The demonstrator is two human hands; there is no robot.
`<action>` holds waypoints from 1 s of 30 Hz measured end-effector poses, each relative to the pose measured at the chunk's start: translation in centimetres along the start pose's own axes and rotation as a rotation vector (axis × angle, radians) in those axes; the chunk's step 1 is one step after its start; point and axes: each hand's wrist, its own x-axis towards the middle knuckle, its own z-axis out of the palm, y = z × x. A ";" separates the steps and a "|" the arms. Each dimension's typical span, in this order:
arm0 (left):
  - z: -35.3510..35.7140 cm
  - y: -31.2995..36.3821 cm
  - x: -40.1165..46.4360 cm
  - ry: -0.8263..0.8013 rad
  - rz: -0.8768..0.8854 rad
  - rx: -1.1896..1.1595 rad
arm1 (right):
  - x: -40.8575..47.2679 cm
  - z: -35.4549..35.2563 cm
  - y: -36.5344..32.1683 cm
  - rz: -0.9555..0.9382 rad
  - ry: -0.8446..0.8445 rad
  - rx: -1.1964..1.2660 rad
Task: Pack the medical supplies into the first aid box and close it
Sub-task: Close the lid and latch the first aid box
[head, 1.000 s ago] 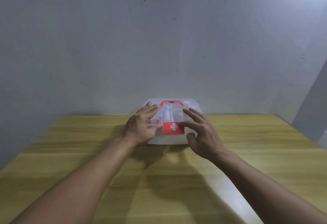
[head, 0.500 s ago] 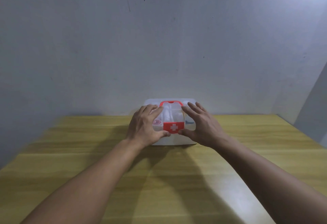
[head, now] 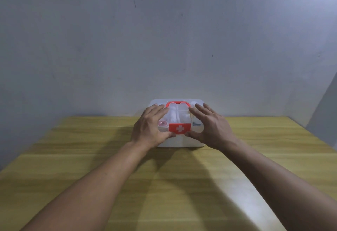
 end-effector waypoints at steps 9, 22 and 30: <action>-0.7 -0.8 0.3 -0.121 0.047 0.085 | -0.5 0.5 0.4 -0.048 -0.051 -0.007; -0.3 -1.8 3.9 -0.182 -0.038 0.017 | 3.1 0.6 1.0 0.011 -0.153 -0.002; 0.8 -2.5 5.3 -0.190 -0.045 0.020 | 4.7 1.4 1.5 0.061 -0.141 0.044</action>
